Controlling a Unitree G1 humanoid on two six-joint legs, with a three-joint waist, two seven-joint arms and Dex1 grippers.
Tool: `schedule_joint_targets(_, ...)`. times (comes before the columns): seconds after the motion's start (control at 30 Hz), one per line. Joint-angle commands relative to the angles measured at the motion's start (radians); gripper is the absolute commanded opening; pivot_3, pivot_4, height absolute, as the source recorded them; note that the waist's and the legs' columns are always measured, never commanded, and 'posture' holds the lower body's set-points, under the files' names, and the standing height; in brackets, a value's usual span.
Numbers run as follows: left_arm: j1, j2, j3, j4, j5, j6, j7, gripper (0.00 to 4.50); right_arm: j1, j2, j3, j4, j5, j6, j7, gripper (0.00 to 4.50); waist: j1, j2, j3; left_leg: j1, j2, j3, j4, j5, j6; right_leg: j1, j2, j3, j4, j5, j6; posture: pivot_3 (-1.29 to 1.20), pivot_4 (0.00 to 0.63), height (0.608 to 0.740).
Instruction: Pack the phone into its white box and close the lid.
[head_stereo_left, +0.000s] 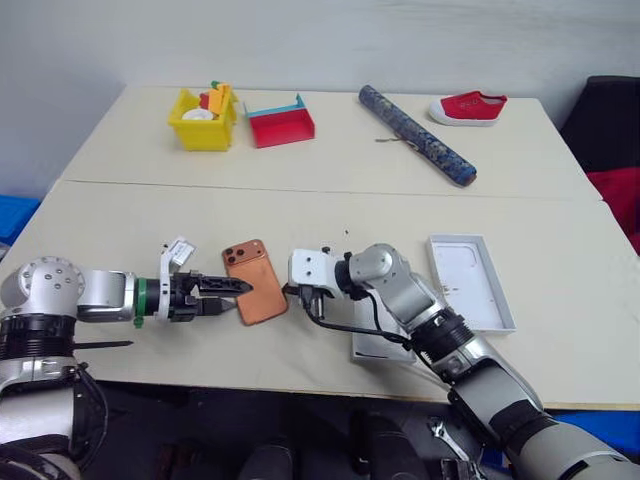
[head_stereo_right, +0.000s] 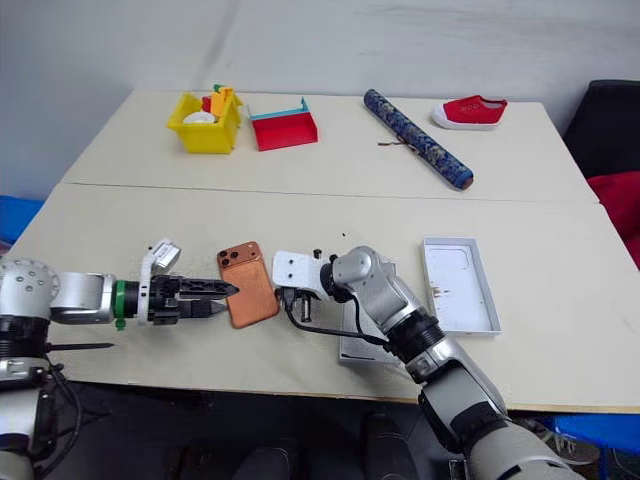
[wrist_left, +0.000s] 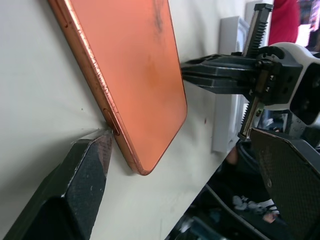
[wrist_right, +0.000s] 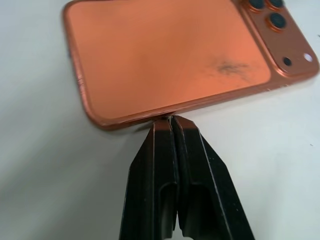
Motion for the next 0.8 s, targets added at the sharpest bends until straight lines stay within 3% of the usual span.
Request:
schedule_joint_targets(0.03, 0.012, 0.114, -0.018, -0.034, 0.072, -0.004, -0.078, 4.5, -0.018, 0.001, 0.013, 0.019, 0.001, -0.032, 0.003, 0.06, -0.011, -0.001, 0.0, 0.0, 0.0, 0.0, -0.001, 0.0, -0.001, -0.002, 0.001, 0.0, 0.0, 0.0, 0.0, 0.0, 0.15, 0.74)
schedule_joint_targets(0.17, -0.001, 0.158, -0.06, -0.001, 0.179, -0.034, -0.137, 4.5, -0.029, 0.003, 0.015, 0.047, 0.001, -0.05, -0.006, 0.06, -0.013, -0.001, 0.001, 0.0, -0.001, 0.0, -0.002, 0.0, -0.001, -0.004, 0.002, 0.0, 0.0, 0.0, 0.0, 0.0, 0.15, 0.74)
schedule_joint_targets(0.33, -0.023, 0.116, -0.072, 0.001, 0.21, -0.004, -0.154, 4.5, -0.036, 0.013, 0.019, 0.067, -0.003, -0.062, -0.016, 0.06, -0.012, -0.002, 0.0, 0.0, -0.001, 0.0, -0.001, 0.0, -0.001, -0.004, 0.002, 0.0, 0.0, 0.0, 0.0, 0.0, 0.15, 0.74)
schedule_joint_targets(0.57, 0.009, -0.004, -0.085, -0.055, 0.114, -0.003, -0.092, 4.5, -0.041, 0.022, 0.021, 0.065, 0.001, -0.056, -0.014, 0.06, 0.0, -0.001, 0.0, 0.001, -0.002, 0.0, 0.0, 0.0, -0.001, -0.003, 0.0, 0.001, 0.002, 0.0, 0.0, 0.0, 0.15, 0.74)
schedule_joint_targets(0.8, 0.017, -0.188, -0.094, -0.089, 0.091, -0.003, 0.067, 4.5, -0.048, 0.038, 0.02, 0.069, 0.009, -0.048, -0.007, 0.06, 0.022, 0.005, -0.003, 0.007, -0.005, -0.003, 0.0, 0.001, 0.001, 0.005, -0.002, 0.001, 0.0, 0.0, 0.0, 0.0, 0.15, 0.74)
